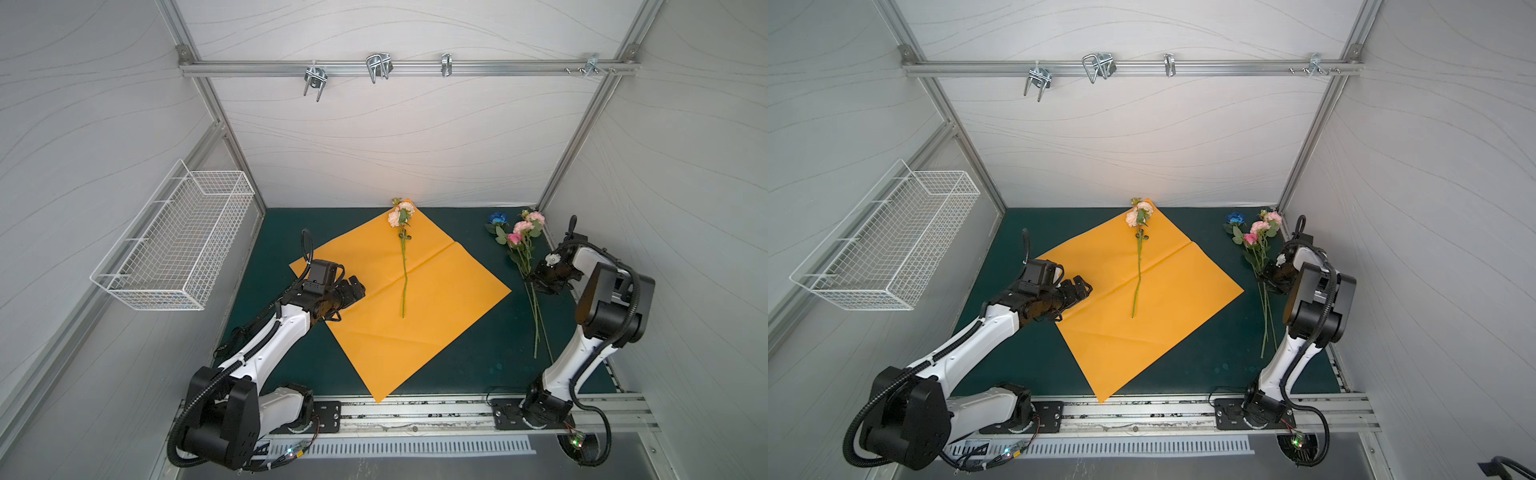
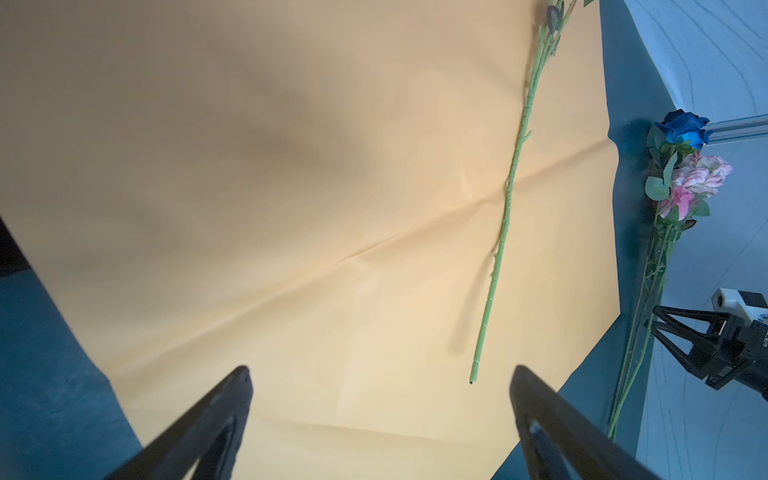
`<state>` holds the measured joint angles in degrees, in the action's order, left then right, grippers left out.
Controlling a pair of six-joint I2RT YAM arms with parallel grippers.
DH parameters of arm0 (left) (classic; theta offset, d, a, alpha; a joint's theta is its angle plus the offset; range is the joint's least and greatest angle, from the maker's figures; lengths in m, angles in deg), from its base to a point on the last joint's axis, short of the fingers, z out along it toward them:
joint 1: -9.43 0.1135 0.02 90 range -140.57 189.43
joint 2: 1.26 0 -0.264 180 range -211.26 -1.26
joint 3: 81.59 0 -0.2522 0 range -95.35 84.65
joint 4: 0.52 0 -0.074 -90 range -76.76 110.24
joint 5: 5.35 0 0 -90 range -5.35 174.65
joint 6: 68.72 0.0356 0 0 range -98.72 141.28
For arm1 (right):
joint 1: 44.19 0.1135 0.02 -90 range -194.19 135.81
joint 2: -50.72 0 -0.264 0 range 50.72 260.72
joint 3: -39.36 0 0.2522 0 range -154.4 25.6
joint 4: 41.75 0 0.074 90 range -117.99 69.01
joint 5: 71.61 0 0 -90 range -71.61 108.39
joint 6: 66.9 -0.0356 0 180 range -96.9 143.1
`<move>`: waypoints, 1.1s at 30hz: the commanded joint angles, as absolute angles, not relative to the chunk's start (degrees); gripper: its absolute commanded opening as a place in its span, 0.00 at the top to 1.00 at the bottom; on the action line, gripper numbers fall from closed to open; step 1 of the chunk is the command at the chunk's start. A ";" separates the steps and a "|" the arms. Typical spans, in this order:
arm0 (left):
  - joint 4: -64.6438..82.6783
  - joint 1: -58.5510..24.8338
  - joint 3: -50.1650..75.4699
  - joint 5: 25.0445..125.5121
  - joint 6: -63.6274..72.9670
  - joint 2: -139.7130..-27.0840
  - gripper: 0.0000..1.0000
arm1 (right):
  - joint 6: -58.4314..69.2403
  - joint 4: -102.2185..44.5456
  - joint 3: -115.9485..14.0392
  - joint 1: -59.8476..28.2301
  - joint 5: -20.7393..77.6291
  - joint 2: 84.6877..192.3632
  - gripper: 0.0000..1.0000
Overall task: Tie the bouquet of fake flowers
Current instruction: 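Move the right gripper back to the roses and grasp a pink rose stem, then lift the pink rose and carry it beside the first rose with the right gripper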
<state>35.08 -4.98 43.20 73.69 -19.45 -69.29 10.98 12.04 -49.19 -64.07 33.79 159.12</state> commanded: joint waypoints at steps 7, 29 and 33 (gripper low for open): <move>33.54 -5.07 40.80 73.83 -19.25 -69.72 0.03 | 12.24 14.44 -52.48 -64.37 30.83 160.66 0.64; 32.85 -4.72 41.63 73.44 -20.34 -70.38 0.03 | 13.18 14.62 -53.37 -64.26 28.01 160.34 0.94; 32.75 -4.55 41.78 73.24 -20.42 -70.50 0.03 | 13.83 16.12 -54.70 -63.63 26.58 159.58 0.97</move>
<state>34.73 -4.87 43.20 73.45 -19.89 -70.01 12.69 13.49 -52.81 -64.07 28.37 162.27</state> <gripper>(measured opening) 0.974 0.068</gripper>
